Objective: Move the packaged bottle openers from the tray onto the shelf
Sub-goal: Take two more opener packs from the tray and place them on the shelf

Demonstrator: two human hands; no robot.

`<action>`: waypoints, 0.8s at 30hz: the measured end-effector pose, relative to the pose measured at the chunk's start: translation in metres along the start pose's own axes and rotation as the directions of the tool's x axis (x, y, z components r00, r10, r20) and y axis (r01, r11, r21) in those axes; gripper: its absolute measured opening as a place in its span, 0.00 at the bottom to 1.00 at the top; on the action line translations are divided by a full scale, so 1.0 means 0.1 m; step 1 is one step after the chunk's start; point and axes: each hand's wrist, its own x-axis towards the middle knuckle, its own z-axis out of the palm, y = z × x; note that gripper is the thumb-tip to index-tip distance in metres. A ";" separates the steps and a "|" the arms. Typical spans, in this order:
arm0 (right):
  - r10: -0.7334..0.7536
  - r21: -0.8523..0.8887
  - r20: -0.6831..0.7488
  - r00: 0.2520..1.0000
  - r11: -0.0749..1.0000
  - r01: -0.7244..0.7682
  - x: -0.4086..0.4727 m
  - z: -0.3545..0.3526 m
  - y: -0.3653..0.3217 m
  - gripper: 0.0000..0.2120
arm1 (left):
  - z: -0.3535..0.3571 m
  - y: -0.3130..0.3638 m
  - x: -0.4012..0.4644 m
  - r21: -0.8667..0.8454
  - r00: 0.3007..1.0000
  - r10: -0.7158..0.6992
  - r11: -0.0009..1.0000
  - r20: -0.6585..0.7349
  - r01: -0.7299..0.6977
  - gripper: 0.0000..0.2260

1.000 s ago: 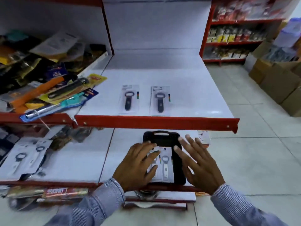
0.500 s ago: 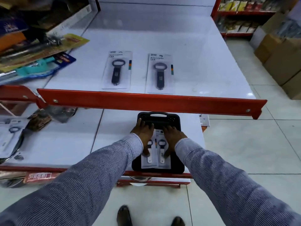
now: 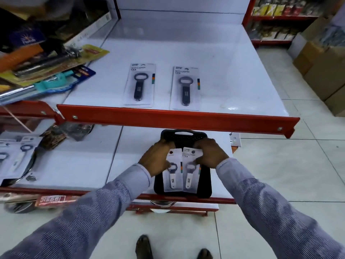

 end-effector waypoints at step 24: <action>0.173 0.630 -0.635 0.753 0.681 0.375 -0.94 -2.84 -0.50 0.09 | -2.20 1.48 0.00 -0.524 0.822 0.008 0.767 -0.569 -0.370 0.15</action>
